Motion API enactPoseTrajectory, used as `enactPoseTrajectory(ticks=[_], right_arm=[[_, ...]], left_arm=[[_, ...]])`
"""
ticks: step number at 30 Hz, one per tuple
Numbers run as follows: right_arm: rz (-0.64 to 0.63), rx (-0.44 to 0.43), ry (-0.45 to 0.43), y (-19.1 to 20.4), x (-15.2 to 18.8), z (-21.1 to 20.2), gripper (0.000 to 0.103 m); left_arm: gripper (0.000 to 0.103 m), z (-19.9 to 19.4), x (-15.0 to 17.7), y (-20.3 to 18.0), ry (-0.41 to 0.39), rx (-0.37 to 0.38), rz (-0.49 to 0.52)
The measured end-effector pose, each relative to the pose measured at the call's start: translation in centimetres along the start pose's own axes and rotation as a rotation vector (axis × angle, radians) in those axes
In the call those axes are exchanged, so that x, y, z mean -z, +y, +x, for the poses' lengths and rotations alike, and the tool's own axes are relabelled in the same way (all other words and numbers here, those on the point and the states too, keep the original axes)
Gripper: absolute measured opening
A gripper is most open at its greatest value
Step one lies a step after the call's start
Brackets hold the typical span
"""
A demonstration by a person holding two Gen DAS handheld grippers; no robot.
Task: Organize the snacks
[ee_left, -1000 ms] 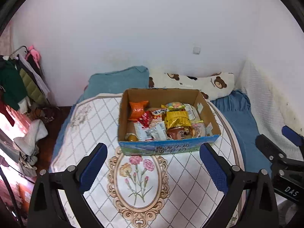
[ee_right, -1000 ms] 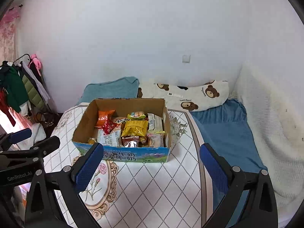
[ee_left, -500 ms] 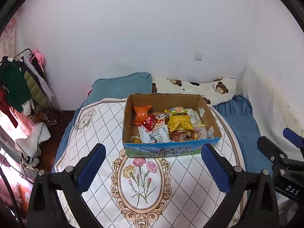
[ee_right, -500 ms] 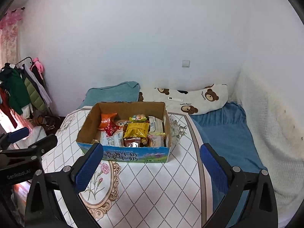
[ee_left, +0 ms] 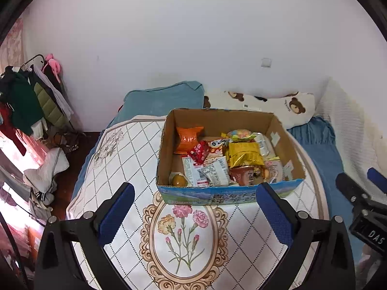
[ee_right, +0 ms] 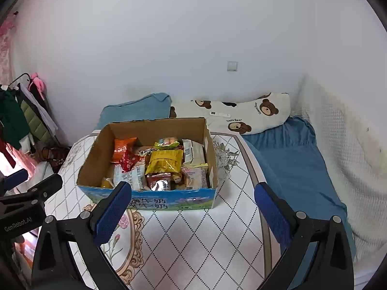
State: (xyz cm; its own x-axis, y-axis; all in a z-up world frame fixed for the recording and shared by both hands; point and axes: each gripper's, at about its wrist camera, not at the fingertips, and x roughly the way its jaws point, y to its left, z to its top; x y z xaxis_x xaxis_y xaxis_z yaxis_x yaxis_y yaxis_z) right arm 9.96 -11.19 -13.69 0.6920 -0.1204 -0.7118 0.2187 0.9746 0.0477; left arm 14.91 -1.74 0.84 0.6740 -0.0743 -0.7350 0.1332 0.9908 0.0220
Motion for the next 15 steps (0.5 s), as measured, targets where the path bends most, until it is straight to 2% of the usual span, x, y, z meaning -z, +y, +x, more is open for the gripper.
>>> enactPoseTrajectory(ticks=[7, 15], right_arm=[[-0.011, -0.002, 0.02, 0.3, -0.1, 2.0, 0.103], [-0.018, -0.001, 0.03, 0.5, -0.1, 3.1, 0.103]], left_arm=[[0.103, 2.3, 0.2, 0.0, 0.033, -0.019, 0.0], [0.103, 2.9, 0.2, -0.1, 0.039, -0.024, 0.005]])
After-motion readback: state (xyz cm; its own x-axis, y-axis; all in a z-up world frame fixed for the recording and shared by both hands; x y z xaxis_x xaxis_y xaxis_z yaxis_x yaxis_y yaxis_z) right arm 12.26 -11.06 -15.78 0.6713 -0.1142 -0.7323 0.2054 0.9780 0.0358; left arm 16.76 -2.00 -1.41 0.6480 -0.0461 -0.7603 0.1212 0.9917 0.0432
